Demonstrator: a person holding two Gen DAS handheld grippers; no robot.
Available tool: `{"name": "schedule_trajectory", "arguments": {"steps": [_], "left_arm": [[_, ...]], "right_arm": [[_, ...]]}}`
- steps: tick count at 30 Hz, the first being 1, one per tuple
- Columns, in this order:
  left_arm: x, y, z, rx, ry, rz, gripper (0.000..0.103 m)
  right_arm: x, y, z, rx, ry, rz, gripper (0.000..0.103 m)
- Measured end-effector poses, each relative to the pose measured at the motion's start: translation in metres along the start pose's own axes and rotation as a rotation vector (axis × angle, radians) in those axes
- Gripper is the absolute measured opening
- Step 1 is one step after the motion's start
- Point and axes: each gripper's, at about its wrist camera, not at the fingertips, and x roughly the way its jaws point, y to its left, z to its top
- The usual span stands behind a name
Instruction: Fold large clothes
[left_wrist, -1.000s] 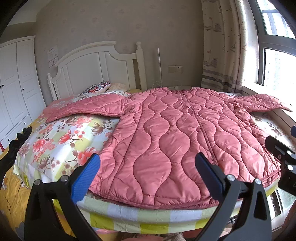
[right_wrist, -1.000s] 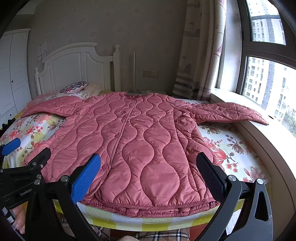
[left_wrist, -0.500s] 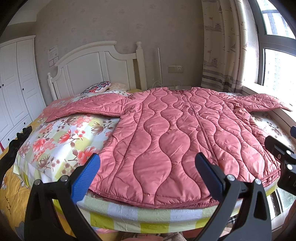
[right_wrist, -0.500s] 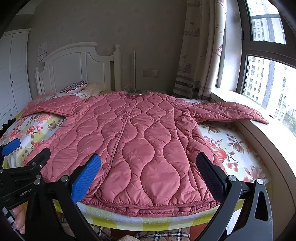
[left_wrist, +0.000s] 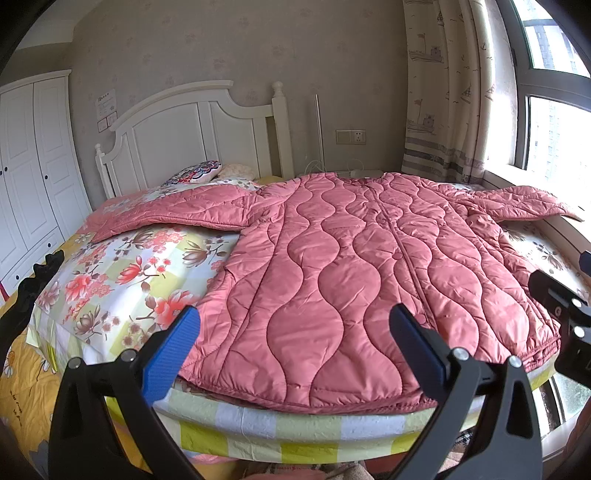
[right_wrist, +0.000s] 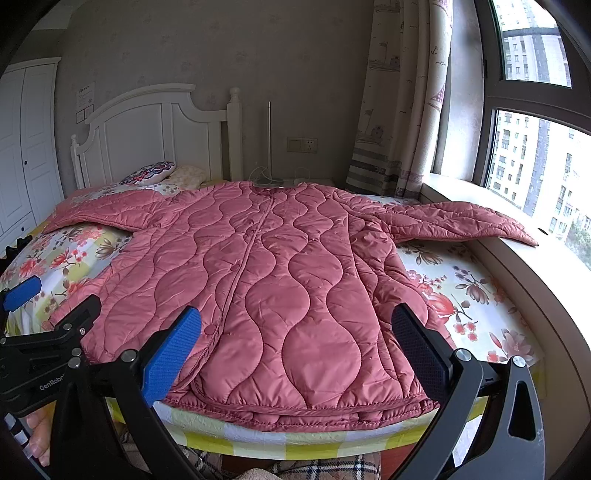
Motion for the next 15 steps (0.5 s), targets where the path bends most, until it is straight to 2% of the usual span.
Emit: {"name": "schedule_trajectory", "arguments": {"steps": [8,11,13,15], "left_arm": [[0.000,0.002,-0.002,0.001,0.008,-0.002,0.101],[0.005,0.008,-0.005,0.009,0.018,-0.025,0.101],[0.016,0.007,0.004,0.039,0.032,-0.039,0.101],[0.040,0.008,0.018,0.050,0.074,-0.089,0.101]], "right_arm": [[0.003,0.002,-0.004,0.001,0.009,0.003,0.099],[0.011,-0.007,0.000,-0.003,0.015,-0.005,0.099],[0.026,-0.020,0.008,0.006,0.045,-0.013,0.099],[0.048,-0.043,0.018,0.050,0.106,-0.003,0.099]]}}
